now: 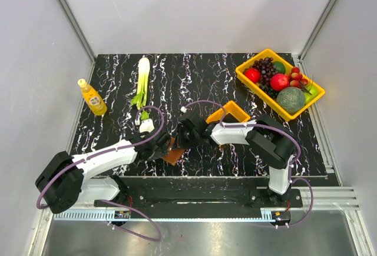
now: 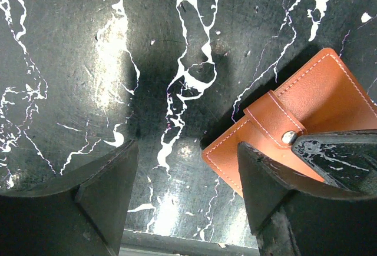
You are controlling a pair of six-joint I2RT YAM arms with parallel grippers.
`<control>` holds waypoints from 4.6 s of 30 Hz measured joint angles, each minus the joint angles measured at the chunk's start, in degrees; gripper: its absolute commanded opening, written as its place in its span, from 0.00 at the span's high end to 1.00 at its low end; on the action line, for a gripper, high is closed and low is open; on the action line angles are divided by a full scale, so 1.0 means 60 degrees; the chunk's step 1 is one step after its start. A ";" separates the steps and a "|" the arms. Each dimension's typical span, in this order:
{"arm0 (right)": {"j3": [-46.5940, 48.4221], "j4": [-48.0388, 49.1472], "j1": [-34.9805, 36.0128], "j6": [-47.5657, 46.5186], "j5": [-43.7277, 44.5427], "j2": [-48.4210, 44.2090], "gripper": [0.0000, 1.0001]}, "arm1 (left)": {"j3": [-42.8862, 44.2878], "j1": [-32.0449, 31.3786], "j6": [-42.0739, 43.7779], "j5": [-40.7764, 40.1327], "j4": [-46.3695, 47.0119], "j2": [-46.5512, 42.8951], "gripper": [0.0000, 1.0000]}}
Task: Put the credit cards into the card holder
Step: Close the card holder at the center of the board.
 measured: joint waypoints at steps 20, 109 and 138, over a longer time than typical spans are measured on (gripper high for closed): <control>0.0055 0.0047 -0.0098 0.0018 -0.0248 0.0146 1.00 | -0.0084 0.0011 0.0350 -0.0193 -0.0226 -0.1825 0.23; 0.0892 -0.1231 0.0109 -0.0200 0.0106 0.0364 1.00 | -0.0244 0.0240 0.1814 0.0648 0.2171 0.0117 0.43; 0.2663 -0.3734 0.0790 -0.0688 0.2248 0.0834 0.99 | -0.0674 0.0084 0.1260 0.0579 0.1639 -0.0820 0.38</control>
